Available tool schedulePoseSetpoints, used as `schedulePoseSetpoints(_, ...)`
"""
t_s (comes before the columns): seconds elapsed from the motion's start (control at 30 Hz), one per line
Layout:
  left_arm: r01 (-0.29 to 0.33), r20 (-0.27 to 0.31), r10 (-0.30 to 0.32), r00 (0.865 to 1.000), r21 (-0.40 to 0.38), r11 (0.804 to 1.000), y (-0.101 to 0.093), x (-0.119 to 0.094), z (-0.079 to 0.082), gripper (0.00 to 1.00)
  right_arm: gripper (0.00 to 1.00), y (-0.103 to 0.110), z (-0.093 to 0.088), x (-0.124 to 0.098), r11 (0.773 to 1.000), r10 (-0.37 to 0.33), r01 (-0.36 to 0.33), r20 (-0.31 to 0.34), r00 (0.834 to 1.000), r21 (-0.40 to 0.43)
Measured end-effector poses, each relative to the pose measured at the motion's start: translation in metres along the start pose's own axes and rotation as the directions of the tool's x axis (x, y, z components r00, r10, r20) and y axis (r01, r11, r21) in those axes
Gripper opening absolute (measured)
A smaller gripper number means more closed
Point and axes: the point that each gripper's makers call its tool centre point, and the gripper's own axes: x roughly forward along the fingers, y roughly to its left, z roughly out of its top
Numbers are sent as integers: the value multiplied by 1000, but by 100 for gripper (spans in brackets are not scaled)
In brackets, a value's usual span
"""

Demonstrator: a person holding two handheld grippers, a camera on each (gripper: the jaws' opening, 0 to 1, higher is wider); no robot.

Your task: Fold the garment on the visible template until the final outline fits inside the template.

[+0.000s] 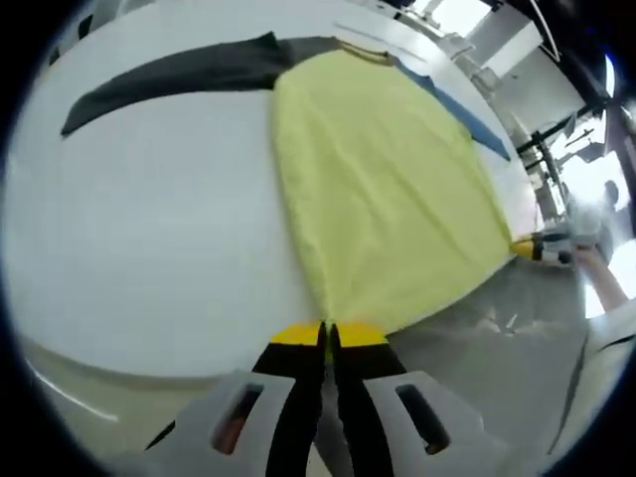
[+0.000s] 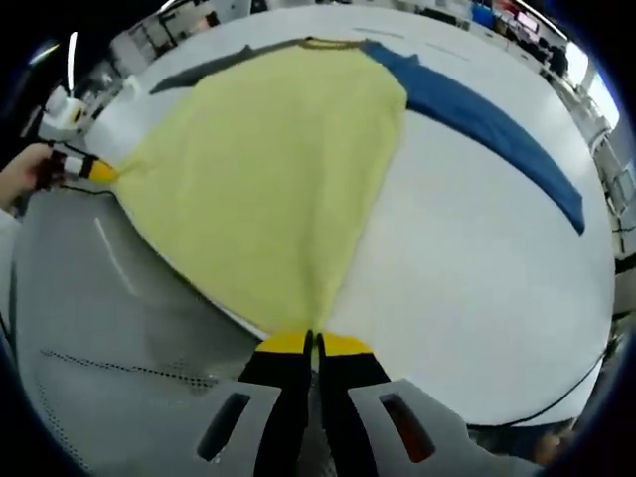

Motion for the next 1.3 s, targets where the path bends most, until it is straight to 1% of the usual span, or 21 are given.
schedulePoseSetpoints(0.1,-3,-10,3,1000,7,1000,0,0,-2,0,3,1,-1,0,1000,3,-3,-5,1000,2)
schedulePoseSetpoints(0.27,-11,-21,11,1000,0,1000,1,1,-4,0,3,2,-2,0,1000,-6,5,-14,1000,-27)
schedulePoseSetpoints(0.47,-31,-43,32,999,25,999,4,5,-8,1,3,1,-2,0,998,-13,12,-17,1000,-56)
schedulePoseSetpoints(0.53,-43,-57,46,997,44,998,5,6,-10,1,3,2,-2,0,998,-16,15,-18,1000,-68)
schedulePoseSetpoints(0.8,-47,-49,49,998,40,998,6,6,-11,1,3,2,-2,0,994,-19,17,-20,1000,-110)
schedulePoseSetpoints(0.87,-50,-47,52,998,46,998,7,6,-11,2,3,2,-2,0,992,-21,18,-20,1000,-125)
schedulePoseSetpoints(0.9,-57,-55,61,997,62,996,8,7,-13,2,3,2,-2,0,991,-22,19,-20,1000,-132)
schedulePoseSetpoints(0.93,-55,-45,58,997,70,996,7,7,-11,2,3,2,-2,0,990,-22,19,-20,1000,-140)
schedulePoseSetpoints(1.17,-56,-35,58,998,65,996,9,7,-11,2,4,2,-2,0,989,-21,18,-20,1000,-150)
schedulePoseSetpoints(1.3,-55,-32,58,998,91,994,11,8,-10,2,4,2,-3,0,985,-22,19,-20,1000,-171)
